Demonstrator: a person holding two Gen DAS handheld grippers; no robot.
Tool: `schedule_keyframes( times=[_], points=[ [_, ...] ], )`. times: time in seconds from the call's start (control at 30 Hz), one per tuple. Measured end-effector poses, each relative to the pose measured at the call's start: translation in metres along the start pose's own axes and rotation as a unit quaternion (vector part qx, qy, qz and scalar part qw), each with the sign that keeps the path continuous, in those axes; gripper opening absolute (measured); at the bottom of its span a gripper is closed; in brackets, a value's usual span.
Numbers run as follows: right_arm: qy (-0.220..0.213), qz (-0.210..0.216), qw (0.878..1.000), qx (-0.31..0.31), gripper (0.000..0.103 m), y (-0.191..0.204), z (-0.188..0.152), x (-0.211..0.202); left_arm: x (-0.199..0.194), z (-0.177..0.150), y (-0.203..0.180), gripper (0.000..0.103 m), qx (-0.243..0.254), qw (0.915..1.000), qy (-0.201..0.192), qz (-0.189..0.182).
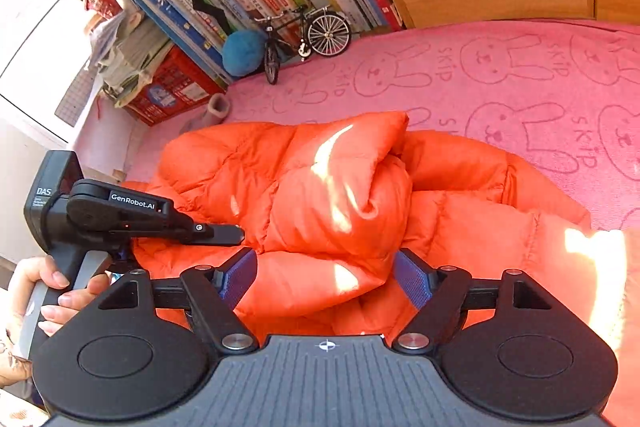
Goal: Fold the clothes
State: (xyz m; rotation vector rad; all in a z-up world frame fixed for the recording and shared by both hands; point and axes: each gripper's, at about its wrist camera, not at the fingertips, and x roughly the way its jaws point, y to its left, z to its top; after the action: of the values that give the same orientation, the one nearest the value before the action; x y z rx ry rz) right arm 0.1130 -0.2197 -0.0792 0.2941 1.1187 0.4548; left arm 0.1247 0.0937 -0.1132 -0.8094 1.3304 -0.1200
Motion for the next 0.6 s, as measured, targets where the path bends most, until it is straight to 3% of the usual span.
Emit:
schedule_keyframes(
  times=[0.1,0.17,0.3,0.37,0.43,0.5,0.6],
  points=[
    [-0.024,-0.099,0.994,-0.045,0.076,0.010,-0.010,-0.003,0.006,-0.010,-0.006,0.015,0.045,0.9987,-0.016,0.017],
    [-0.057,-0.175,0.979,-0.083,0.076,0.020,-0.019,-0.007,0.007,-0.018,-0.014,0.016,0.083,0.9953,-0.034,0.034],
    [-0.166,-0.275,0.920,-0.226,0.078,0.065,-0.037,-0.001,0.006,-0.035,-0.033,0.027,0.163,0.9806,-0.073,0.079],
    [-0.210,-0.287,0.896,-0.266,0.081,0.085,-0.042,0.014,0.002,-0.047,-0.043,0.032,0.211,0.9669,-0.097,0.106],
    [-0.250,-0.285,0.882,-0.281,0.082,0.096,-0.046,0.035,-0.002,-0.058,-0.047,0.034,0.245,0.9539,-0.119,0.126],
    [-0.259,-0.297,0.875,-0.280,0.081,0.097,-0.046,0.061,-0.008,-0.069,-0.047,0.041,0.269,0.9422,-0.143,0.141],
    [-0.240,-0.315,0.877,-0.274,0.082,0.084,-0.051,0.083,-0.029,-0.080,-0.042,0.044,0.282,0.9293,-0.182,0.153]
  ],
)
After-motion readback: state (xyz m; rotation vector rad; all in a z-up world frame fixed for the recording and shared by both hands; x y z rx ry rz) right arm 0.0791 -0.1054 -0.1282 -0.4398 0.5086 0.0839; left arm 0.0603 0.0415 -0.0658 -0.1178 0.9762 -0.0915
